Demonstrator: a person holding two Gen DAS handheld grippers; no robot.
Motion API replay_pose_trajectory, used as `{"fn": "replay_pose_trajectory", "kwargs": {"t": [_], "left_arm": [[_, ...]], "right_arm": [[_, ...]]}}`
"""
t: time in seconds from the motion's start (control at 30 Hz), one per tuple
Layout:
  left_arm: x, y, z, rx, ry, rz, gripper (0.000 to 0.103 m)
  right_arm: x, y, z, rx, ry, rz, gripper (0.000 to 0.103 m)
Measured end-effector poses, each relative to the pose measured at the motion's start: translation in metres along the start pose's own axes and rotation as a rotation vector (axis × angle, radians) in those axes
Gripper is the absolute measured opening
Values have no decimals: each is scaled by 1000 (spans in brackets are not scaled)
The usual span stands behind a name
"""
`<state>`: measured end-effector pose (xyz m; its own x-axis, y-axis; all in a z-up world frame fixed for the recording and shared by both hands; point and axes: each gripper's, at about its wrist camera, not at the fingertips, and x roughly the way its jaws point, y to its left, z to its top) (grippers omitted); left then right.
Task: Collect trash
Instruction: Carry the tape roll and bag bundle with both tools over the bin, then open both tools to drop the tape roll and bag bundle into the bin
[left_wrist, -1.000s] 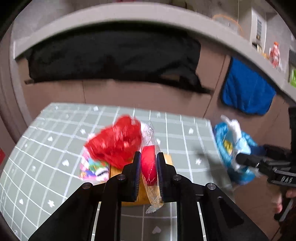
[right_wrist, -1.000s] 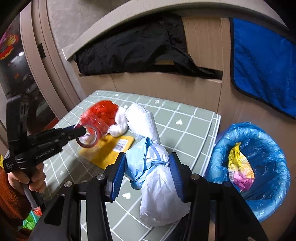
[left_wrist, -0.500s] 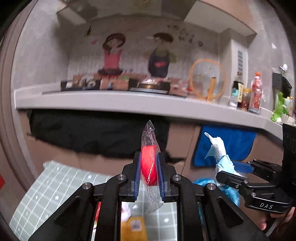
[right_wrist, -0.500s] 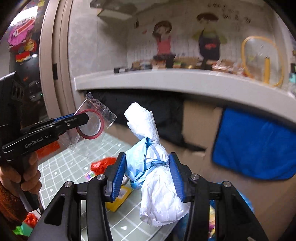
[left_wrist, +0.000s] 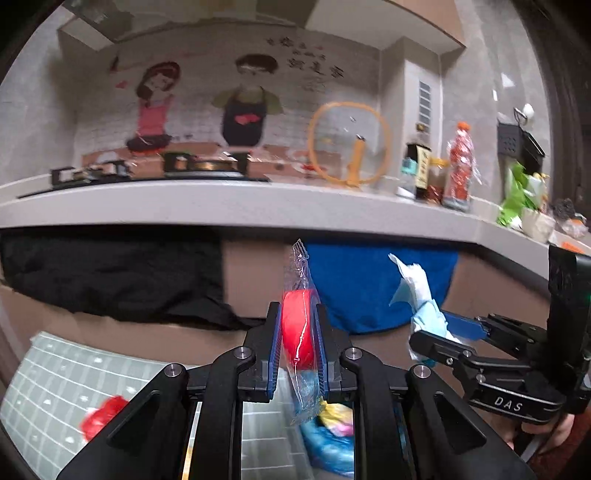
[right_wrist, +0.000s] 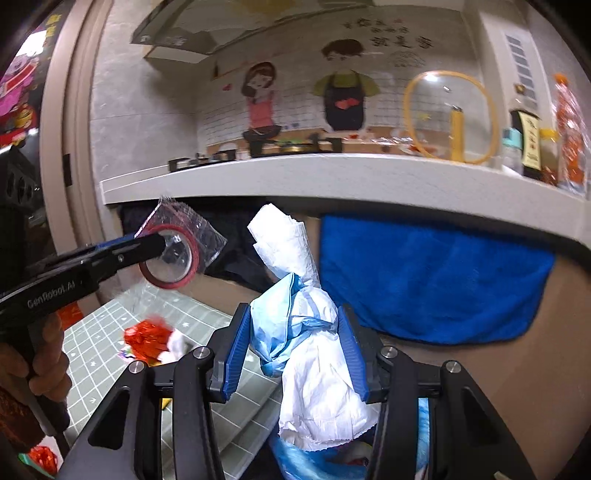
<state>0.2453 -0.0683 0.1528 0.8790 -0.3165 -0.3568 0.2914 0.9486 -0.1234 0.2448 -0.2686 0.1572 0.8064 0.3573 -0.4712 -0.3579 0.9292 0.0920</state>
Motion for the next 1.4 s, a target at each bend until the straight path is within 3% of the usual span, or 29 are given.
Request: {"fn": "replay_pose_trajectory", "kwargs": {"t": [0.33, 0.87, 1.2, 1.23, 1.33, 1.4], "left_arm": [[67, -42, -28, 4, 145, -83, 17], [150, -51, -90, -75, 410, -155, 17], [181, -47, -110, -126, 471, -170, 18], [185, -44, -112, -144, 476, -179, 23], [187, -38, -113, -171, 479, -215, 49], [184, -36, -111, -166, 460, -218, 50]], "right_arm": [[2, -60, -28, 89, 45, -69, 44], [37, -106, -63, 204, 143, -85, 44], [62, -122, -85, 263, 205, -67, 44], [66, -124, -88, 273, 210, -62, 45], [75, -127, -96, 296, 234, -59, 49], [79, -129, -102, 308, 247, -67, 52]]}}
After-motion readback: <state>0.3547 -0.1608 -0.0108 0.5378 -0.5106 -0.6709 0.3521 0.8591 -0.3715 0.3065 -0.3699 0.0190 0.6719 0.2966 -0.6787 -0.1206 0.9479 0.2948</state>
